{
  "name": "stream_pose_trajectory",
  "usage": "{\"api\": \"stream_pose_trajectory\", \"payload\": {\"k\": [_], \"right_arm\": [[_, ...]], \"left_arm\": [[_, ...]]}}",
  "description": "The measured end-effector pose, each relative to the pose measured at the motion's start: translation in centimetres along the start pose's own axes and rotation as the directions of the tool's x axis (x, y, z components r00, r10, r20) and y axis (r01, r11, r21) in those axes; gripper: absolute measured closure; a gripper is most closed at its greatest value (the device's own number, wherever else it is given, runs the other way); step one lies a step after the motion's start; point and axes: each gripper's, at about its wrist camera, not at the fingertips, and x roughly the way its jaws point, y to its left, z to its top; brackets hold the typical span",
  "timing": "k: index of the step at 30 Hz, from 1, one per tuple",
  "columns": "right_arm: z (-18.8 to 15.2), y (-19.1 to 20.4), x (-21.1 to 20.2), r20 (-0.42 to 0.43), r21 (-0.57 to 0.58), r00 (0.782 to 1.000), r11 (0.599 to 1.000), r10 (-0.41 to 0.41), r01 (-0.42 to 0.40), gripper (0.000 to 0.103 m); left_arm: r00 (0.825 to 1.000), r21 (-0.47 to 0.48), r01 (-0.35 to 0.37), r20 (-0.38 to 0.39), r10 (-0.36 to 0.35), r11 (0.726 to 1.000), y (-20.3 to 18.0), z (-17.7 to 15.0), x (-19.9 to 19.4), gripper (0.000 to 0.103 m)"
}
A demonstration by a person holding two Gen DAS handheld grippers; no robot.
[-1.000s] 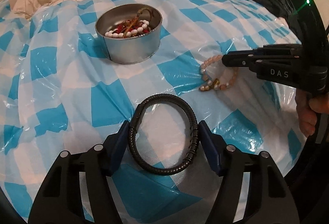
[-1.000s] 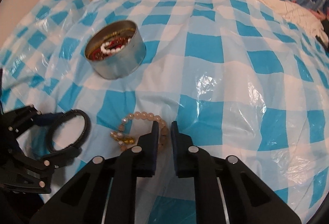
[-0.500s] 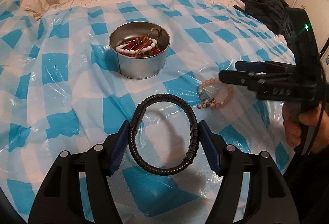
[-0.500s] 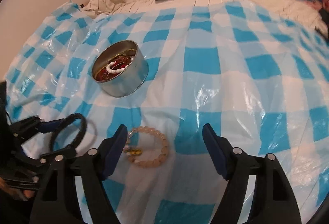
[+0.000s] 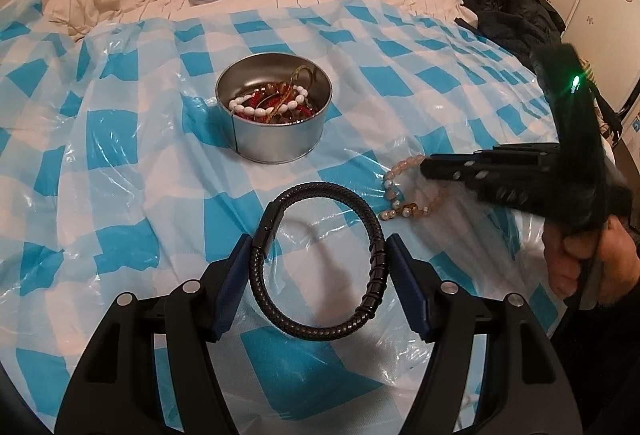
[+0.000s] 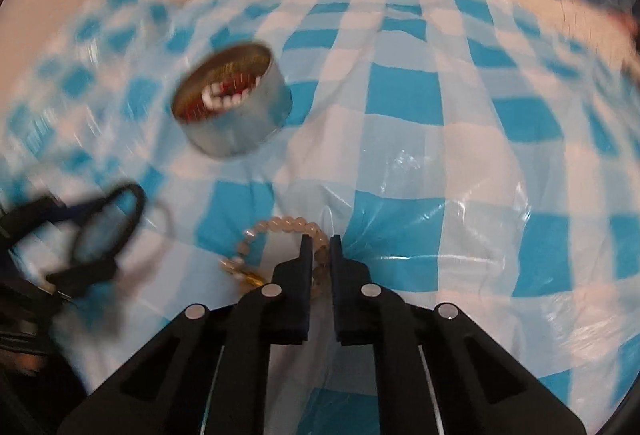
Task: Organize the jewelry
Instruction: 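Lower the pink bead bracelet into the tin with the right gripper while the left gripper holds the black band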
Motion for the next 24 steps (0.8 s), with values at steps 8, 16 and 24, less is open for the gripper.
{"api": "stream_pose_trajectory", "payload": {"k": [8,16,24], "right_arm": [[1.2,-0.8,-2.7,0.108,0.104,0.970,0.968,0.219,-0.230,0.094],[1.8,-0.8,-4.0,0.189,0.146,0.925,0.922,0.329,-0.358,0.094],[2.9,-0.6,-4.3,0.258,0.174,0.868,0.863,0.424,-0.474,0.094]], "left_arm": [[1.000,-0.004,0.002,0.008,-0.002,1.000,-0.1,0.3,-0.1,0.039],[0.999,-0.015,0.014,0.034,-0.013,1.000,-0.3,1.0,-0.7,0.039],[0.998,-0.038,0.018,0.060,-0.015,0.999,0.3,2.0,-1.1,0.039]]}}
